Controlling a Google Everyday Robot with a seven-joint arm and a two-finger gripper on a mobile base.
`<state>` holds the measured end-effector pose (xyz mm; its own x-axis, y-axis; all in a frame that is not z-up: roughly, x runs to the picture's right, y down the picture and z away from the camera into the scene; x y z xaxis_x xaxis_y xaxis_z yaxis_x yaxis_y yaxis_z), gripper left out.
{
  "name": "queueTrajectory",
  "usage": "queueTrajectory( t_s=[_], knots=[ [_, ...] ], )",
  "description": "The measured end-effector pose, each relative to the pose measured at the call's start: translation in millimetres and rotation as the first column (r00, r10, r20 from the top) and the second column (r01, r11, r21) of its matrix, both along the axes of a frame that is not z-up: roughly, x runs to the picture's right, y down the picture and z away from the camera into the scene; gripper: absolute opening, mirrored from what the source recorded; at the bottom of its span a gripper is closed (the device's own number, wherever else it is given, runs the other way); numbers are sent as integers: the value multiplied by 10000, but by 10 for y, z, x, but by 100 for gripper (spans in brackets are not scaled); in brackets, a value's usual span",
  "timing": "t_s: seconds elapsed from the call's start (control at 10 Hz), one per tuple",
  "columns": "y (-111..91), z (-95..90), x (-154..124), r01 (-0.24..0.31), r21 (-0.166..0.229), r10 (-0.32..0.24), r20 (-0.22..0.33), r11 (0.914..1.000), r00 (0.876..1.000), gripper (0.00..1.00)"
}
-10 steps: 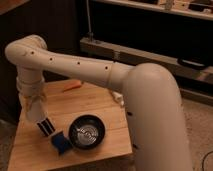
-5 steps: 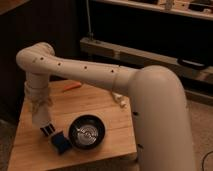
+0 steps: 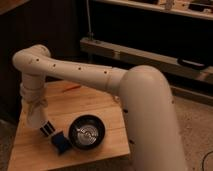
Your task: Place the ceramic cup over the eraser
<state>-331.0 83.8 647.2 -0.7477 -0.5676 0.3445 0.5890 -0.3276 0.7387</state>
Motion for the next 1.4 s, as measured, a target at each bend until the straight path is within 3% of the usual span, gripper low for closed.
queueTrajectory(
  t_s=[0.5,1.0,1.4],
  knots=[
    [71,46,-48,380,-42,-380,-39,9993,9993,0],
    [188,57,72,586,-82,-590,-514,9982,9969,0],
    [185,189,4,83,706,-55,-397,9975,9992,0]
  ],
)
